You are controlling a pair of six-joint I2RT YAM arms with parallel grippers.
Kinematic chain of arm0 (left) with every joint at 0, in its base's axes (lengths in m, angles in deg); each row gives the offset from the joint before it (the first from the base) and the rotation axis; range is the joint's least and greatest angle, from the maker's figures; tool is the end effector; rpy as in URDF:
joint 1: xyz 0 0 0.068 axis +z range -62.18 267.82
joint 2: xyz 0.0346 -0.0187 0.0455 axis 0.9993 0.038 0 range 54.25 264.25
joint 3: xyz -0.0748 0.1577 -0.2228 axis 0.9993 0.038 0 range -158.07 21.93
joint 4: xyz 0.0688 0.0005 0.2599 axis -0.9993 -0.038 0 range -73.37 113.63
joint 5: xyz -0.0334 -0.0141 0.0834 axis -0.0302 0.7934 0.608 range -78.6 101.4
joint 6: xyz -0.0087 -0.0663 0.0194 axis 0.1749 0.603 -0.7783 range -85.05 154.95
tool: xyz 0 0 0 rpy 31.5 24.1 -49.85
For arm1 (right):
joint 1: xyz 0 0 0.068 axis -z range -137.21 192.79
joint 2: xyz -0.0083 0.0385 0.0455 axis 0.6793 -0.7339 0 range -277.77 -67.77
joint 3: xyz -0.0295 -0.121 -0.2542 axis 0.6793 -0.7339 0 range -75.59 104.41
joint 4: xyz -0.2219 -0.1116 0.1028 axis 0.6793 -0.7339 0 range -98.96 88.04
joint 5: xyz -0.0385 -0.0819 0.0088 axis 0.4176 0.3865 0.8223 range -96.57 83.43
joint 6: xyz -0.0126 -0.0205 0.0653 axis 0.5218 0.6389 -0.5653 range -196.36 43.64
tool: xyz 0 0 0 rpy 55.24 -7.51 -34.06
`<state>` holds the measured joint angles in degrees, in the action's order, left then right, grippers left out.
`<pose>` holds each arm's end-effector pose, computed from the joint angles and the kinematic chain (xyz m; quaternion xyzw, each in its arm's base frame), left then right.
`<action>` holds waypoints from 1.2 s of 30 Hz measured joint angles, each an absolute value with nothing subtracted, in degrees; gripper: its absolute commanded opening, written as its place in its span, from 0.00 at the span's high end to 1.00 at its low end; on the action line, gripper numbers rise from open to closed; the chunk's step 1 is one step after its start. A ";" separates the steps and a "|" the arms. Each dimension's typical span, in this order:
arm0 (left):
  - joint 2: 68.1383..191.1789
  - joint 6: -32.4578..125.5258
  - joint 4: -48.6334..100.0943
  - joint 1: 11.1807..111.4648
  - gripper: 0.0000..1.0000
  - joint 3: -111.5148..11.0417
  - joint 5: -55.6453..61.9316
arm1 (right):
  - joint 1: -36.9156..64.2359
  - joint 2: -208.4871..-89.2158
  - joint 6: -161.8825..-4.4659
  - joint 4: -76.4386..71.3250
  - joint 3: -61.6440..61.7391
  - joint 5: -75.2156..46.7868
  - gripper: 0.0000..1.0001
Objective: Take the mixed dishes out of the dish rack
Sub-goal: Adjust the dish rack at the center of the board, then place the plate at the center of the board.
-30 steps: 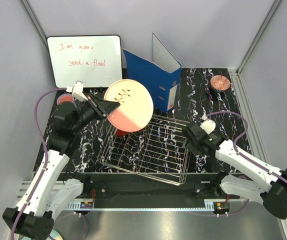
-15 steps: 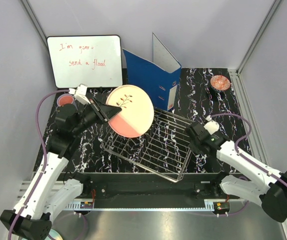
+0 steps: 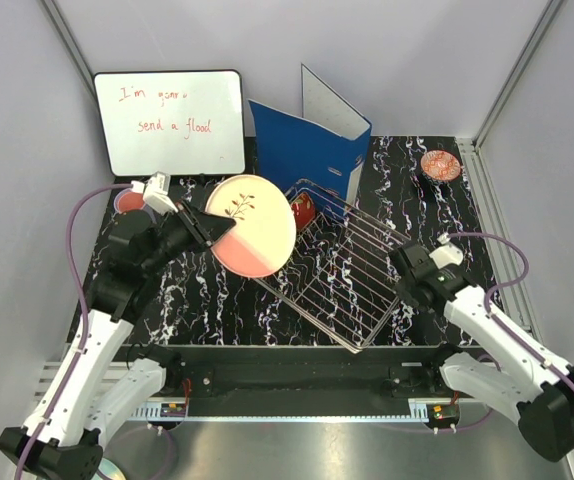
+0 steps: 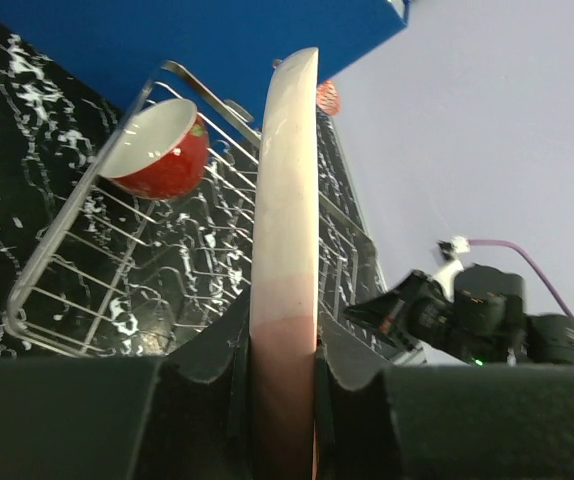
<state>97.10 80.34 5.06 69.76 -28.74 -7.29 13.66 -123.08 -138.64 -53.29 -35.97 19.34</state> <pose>0.1717 -0.0751 0.3703 -0.0788 0.7629 -0.4373 0.4696 0.1624 0.0622 0.2136 0.3153 0.9026 -0.0145 0.2928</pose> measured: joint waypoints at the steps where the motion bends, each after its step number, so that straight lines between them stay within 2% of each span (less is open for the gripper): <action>1: 96.99 80.08 4.73 69.76 1.00 -28.74 -6.68 | 13.66 -122.01 -138.47 -53.71 -35.97 19.29 0.96; 3: 96.93 79.73 3.92 69.76 1.00 -28.76 -5.63 | 13.66 -119.69 -137.55 -54.89 -35.97 19.32 0.79; 4: 96.93 79.62 3.49 69.76 1.00 -28.74 -5.06 | 13.73 -118.80 -137.07 -55.43 -35.97 19.25 0.61; 7: 96.99 78.94 2.22 69.84 1.00 -28.76 -3.43 | 13.97 -116.72 -134.60 -55.57 -35.91 19.08 0.40; 8: 97.08 78.64 1.82 70.00 1.00 -28.87 -2.97 | 13.99 -116.02 -133.37 -55.02 -35.86 18.38 0.29; 11: 97.45 78.11 0.36 70.78 1.00 -29.81 -1.76 | 13.99 -114.12 -131.56 -53.25 -35.86 16.28 0.15; 19: 99.18 78.09 0.12 75.57 1.00 -31.21 -0.30 | 13.99 -111.93 -128.50 -51.68 -33.92 13.22 0.04; 27: 107.53 78.68 0.82 83.37 1.00 -34.01 1.69 | 14.03 -109.18 -124.98 -51.28 -25.52 12.13 0.05; 36: 125.41 74.96 4.14 86.94 1.00 -40.96 7.63 | 14.03 -106.40 -119.95 -48.05 -20.93 10.79 0.07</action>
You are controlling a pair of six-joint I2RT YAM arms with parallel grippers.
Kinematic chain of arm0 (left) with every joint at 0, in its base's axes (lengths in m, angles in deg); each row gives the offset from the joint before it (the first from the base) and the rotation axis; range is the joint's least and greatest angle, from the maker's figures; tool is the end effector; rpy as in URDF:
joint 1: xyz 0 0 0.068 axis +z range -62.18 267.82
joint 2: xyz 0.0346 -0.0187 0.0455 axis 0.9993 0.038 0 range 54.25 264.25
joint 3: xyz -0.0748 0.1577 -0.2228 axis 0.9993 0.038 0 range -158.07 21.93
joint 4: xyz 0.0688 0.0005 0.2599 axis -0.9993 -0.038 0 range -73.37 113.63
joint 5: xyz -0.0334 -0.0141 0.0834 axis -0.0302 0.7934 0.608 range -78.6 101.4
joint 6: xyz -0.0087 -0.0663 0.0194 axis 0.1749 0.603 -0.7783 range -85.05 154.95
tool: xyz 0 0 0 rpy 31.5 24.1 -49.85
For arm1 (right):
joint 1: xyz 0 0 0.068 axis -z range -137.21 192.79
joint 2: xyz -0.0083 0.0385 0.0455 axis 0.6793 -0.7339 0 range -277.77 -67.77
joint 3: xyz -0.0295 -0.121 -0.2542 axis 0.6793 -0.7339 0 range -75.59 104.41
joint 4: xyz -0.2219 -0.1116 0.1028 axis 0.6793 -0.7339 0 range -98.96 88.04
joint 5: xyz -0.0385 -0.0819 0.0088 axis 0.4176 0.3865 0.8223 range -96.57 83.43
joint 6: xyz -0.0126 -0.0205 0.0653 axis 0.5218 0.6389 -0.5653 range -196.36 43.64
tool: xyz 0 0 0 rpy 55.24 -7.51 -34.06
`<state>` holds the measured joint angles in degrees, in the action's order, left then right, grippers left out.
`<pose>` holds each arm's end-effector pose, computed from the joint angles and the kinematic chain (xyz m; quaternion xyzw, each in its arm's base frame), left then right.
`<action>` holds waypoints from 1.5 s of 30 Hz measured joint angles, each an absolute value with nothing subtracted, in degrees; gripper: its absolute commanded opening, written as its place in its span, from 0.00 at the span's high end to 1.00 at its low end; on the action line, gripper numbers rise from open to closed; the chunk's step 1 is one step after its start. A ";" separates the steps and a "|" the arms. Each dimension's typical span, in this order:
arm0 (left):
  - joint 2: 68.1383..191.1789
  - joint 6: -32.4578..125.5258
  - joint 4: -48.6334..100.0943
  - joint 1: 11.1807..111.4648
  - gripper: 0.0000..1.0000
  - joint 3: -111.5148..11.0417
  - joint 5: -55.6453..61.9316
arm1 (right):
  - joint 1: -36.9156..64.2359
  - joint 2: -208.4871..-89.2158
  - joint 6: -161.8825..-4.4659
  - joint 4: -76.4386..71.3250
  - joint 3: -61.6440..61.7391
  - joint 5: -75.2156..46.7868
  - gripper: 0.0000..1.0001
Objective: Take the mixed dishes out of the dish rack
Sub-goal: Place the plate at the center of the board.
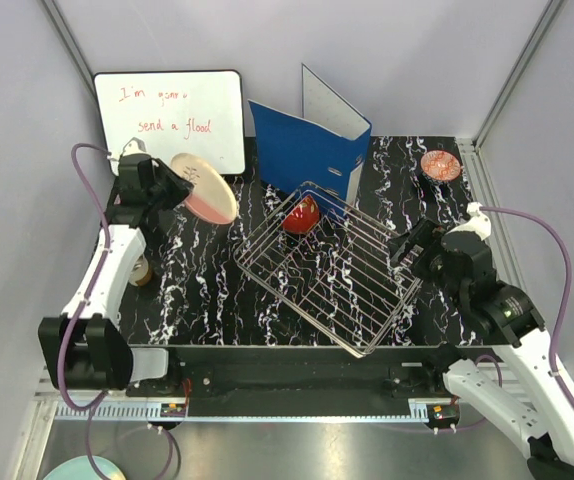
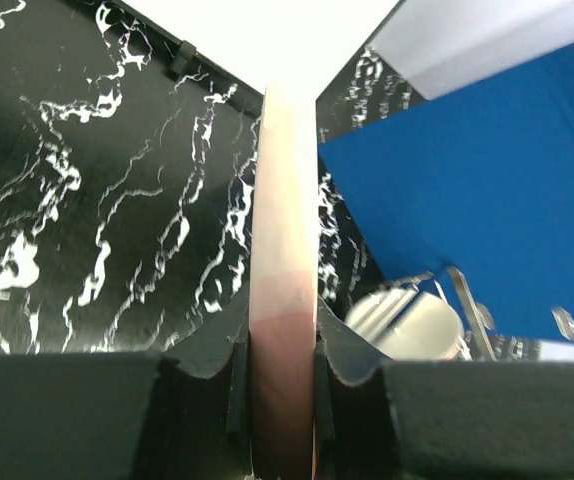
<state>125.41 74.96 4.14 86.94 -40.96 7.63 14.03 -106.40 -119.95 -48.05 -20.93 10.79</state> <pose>0.3056 -0.0085 0.3356 -0.2704 0.8119 -0.2068 0.4742 0.1333 0.0539 0.3482 0.1853 0.8395 0.1859 0.4758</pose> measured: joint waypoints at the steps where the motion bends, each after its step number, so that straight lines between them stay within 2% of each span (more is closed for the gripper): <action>1: 127.29 74.81 5.02 87.02 1.00 -41.33 7.35 | 14.03 -106.25 -119.45 -47.92 -20.85 10.68 0.07; 18: 146.96 73.54 7.11 87.02 1.00 -44.72 5.62 | 14.03 -106.23 -117.22 -44.48 -20.82 9.55 0.08; 41: 153.76 81.85 13.89 87.66 1.00 -44.68 -1.09 | 14.03 -104.24 -117.55 -42.28 -23.69 8.63 0.09; 45: 153.73 82.26 13.82 87.72 0.94 -44.35 -1.04 | 14.03 -103.01 -117.77 -42.23 -24.63 8.39 0.09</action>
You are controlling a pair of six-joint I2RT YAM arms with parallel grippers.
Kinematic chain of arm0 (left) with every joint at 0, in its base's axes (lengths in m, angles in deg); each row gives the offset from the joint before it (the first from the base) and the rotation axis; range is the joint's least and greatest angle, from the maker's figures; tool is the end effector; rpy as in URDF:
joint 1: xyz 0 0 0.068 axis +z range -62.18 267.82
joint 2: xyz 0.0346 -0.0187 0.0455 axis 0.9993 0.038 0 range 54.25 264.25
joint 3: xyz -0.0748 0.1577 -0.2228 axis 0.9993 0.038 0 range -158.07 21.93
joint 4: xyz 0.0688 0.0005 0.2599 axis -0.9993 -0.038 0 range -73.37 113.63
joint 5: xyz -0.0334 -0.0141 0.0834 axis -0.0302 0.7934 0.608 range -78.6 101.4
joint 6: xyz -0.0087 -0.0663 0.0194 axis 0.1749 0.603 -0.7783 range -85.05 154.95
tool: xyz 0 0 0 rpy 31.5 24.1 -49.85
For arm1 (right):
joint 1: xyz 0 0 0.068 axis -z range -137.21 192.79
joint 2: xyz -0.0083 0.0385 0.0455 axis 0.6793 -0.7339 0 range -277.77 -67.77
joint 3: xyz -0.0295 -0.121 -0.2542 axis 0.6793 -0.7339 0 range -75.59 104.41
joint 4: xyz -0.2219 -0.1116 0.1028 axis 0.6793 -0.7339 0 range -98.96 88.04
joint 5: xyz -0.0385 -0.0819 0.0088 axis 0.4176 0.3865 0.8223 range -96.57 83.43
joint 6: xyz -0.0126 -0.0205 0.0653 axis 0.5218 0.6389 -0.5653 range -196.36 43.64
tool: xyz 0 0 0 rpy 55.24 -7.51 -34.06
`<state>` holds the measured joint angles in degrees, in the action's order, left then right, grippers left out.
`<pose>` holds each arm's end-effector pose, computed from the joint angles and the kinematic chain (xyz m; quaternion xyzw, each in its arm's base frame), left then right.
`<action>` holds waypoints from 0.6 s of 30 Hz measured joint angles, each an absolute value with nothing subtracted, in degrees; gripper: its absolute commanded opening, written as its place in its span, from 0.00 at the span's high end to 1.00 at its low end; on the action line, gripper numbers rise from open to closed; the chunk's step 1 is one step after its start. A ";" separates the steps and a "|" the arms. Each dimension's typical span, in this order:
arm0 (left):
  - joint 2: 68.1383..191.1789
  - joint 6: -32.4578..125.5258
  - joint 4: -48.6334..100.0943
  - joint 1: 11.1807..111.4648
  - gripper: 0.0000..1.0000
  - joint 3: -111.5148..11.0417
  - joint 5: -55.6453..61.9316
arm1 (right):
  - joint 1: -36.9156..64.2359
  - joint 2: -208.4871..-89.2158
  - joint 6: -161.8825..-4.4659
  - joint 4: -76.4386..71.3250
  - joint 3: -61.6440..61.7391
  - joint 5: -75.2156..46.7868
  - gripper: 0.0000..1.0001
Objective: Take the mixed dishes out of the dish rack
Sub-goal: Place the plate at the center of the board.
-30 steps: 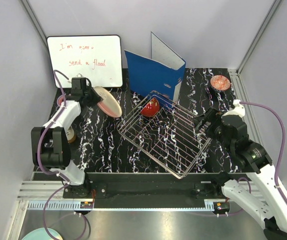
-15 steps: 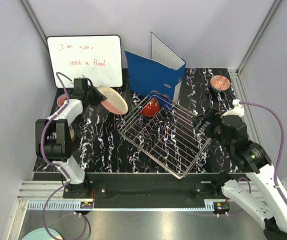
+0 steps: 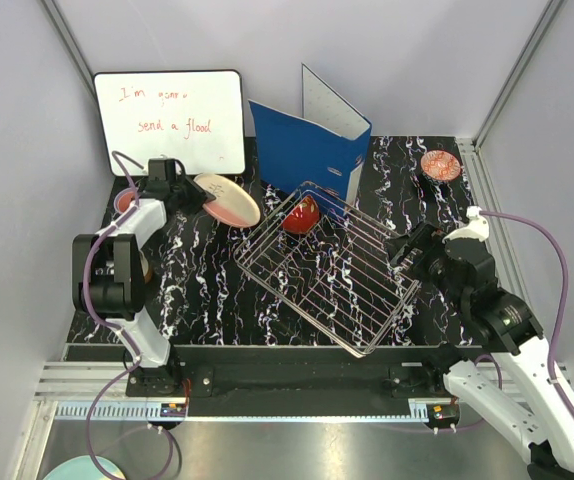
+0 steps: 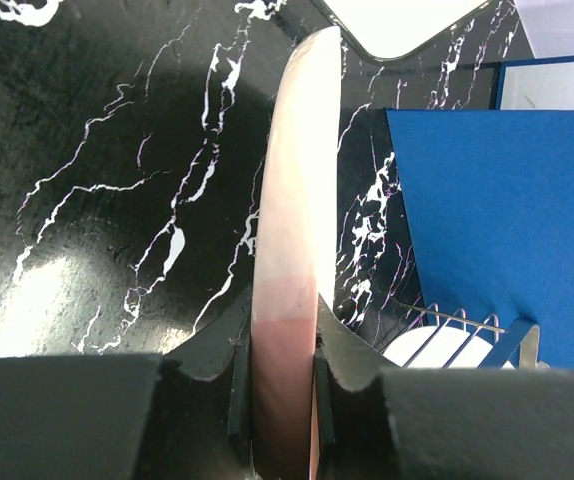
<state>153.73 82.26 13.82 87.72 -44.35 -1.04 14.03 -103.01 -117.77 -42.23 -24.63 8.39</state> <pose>0.4042 -0.0130 0.2079 -0.3254 0.8527 -0.2503 0.3230 0.1297 0.0545 0.3446 0.1619 0.8213 0.2184 0.5016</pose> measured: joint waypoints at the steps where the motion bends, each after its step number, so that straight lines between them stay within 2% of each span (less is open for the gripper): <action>1: 153.71 82.50 13.91 87.79 0.92 -44.13 -1.06 | 14.03 -102.77 -117.79 -42.23 -24.78 8.28 0.09; 4: 153.47 83.05 14.48 87.99 0.88 -43.23 -1.20 | 14.03 -102.38 -118.03 -42.21 -25.15 8.08 0.09; 13: 152.88 83.49 15.62 88.03 0.82 -41.73 -1.24 | 14.03 -100.85 -118.66 -42.10 -27.10 7.34 0.09; 18: 152.88 83.20 15.16 88.10 0.69 -41.62 -1.02 | 14.03 -100.39 -118.84 -42.08 -27.84 7.32 0.09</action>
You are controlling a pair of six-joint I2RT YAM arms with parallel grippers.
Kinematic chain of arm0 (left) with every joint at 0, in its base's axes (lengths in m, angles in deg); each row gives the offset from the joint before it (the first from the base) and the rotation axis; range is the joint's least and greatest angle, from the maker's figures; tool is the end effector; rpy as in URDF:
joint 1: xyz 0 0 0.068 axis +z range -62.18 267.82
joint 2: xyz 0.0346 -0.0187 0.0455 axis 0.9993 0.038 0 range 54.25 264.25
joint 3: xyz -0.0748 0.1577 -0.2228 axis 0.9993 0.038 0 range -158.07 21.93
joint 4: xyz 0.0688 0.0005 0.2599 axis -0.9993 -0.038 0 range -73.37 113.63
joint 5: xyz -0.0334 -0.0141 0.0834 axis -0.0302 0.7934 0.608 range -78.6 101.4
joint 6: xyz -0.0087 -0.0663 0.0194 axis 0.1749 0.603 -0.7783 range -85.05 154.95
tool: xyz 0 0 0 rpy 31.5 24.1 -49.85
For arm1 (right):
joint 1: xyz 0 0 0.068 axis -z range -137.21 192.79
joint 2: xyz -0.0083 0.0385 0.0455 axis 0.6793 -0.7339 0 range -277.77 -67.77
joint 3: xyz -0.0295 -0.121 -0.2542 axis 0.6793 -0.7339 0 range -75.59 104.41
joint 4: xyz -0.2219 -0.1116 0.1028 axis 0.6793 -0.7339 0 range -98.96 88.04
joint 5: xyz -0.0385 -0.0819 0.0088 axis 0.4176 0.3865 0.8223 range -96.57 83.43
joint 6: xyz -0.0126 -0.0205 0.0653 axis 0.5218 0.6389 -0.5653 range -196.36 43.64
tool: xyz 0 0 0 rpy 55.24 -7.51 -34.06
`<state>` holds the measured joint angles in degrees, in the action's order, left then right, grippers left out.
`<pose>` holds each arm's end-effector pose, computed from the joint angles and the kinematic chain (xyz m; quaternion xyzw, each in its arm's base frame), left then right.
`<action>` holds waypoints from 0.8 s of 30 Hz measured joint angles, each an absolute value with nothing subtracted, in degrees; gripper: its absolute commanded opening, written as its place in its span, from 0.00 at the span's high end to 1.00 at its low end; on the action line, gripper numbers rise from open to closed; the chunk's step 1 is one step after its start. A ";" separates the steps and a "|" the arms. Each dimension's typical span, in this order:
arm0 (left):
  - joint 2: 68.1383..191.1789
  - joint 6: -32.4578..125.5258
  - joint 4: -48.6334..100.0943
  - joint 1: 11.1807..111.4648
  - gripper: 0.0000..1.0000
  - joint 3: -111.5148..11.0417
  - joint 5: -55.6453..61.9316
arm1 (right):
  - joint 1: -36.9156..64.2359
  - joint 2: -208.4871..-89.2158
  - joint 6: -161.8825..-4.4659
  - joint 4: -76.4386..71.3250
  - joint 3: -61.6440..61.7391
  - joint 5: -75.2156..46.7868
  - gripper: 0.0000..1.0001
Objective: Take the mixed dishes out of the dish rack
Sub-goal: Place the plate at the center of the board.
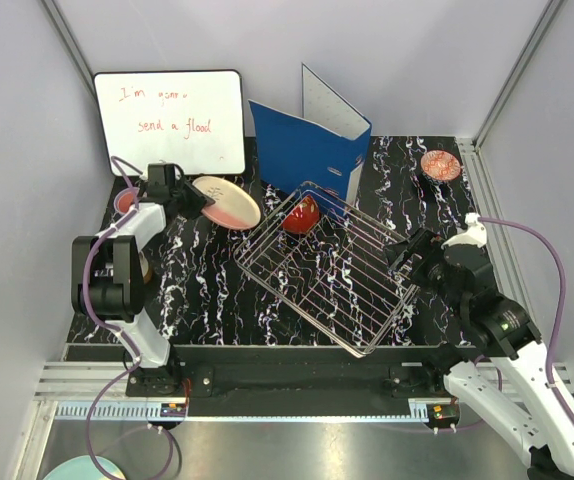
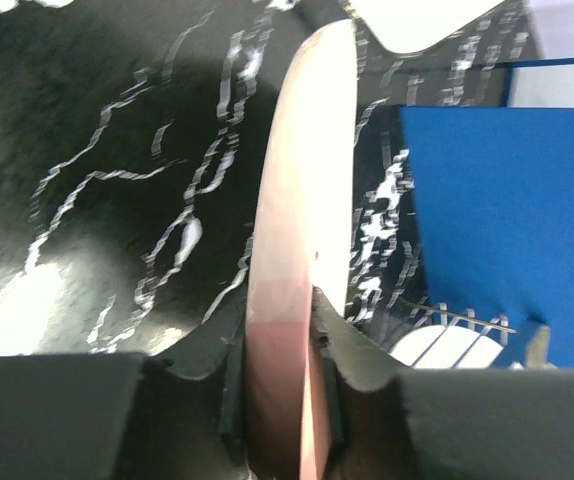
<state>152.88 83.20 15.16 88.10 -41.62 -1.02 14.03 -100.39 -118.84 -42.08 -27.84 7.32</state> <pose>0.3964 -0.0103 0.1996 -0.3365 0.8504 -0.2502 0.3178 0.1240 0.0526 0.3309 0.1646 0.8234 0.2277 0.4930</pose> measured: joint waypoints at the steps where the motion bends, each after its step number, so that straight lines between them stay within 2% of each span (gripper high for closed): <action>1: 152.95 83.14 14.89 88.14 0.67 -41.33 -0.85 | 14.03 -100.39 -118.84 -42.08 -27.93 7.29 0.09; 4: 153.01 82.85 13.65 88.40 0.60 -39.96 -0.19 | 14.03 -100.39 -118.86 -42.08 -28.10 7.29 0.09; 16: 153.52 81.87 9.41 88.60 0.48 -37.29 0.68 | 14.03 -100.24 -119.36 -42.01 -29.35 7.21 0.09; 24: 154.30 81.19 5.78 88.49 0.45 -37.22 0.64 | 14.03 -99.69 -119.76 -41.53 -30.11 7.19 0.09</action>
<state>154.30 81.19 5.78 88.49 -37.22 0.64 14.03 -99.69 -119.76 -41.53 -30.11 7.19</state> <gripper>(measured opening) 0.541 0.913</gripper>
